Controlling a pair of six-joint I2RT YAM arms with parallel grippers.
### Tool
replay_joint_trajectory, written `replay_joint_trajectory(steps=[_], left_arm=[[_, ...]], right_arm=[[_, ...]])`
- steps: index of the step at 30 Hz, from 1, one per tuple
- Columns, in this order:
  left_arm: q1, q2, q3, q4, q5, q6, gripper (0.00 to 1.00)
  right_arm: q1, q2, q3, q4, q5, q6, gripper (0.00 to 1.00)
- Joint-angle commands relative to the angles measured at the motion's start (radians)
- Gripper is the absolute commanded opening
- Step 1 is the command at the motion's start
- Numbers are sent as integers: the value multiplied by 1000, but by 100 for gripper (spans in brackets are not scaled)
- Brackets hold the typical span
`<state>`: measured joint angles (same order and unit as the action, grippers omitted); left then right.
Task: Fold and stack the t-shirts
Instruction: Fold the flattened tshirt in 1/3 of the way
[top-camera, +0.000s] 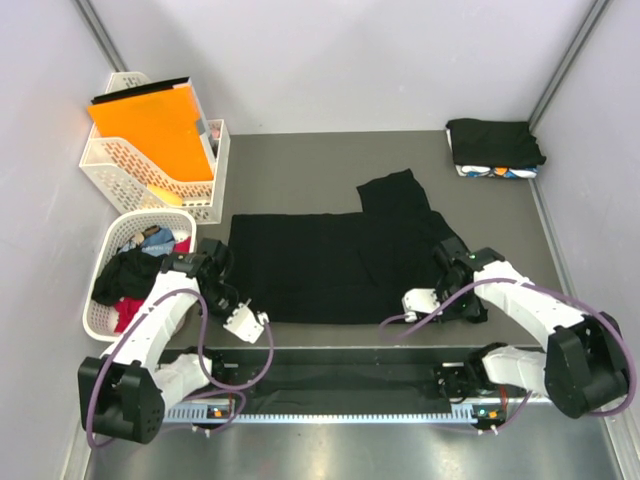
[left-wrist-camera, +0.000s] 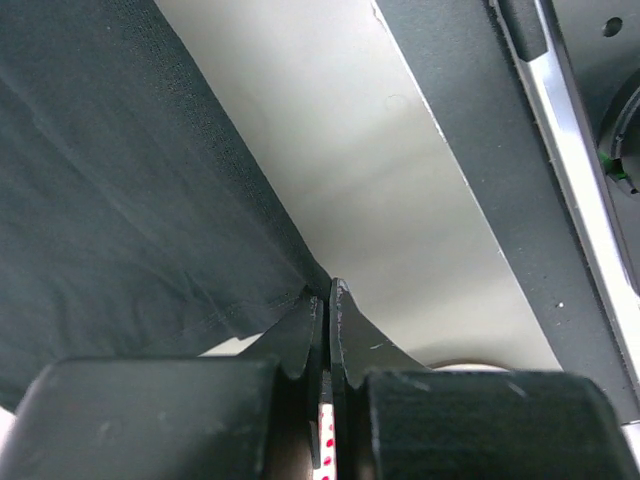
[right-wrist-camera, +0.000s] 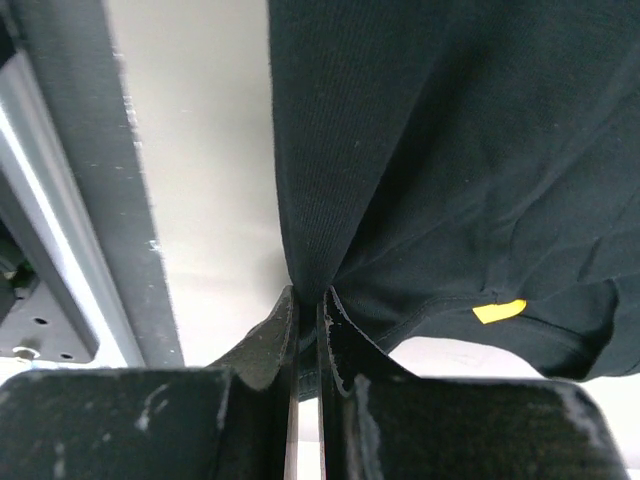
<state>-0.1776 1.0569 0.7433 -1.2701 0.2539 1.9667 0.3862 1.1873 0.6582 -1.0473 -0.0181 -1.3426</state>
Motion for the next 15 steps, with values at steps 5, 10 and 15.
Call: replay_joint_trajectory(steps=[5, 10, 15], left_arm=[[12, -31, -44, -190, -48, 14, 0], [12, -17, -6, -164, -70, -29, 70], [12, 24, 120, -218, -61, -74, 83]], right_arm=[[39, -42, -28, -103, 3, 0, 9], [39, -44, 11, -105, -3, 8, 56], [39, -80, 99, -169, -59, 5, 70]])
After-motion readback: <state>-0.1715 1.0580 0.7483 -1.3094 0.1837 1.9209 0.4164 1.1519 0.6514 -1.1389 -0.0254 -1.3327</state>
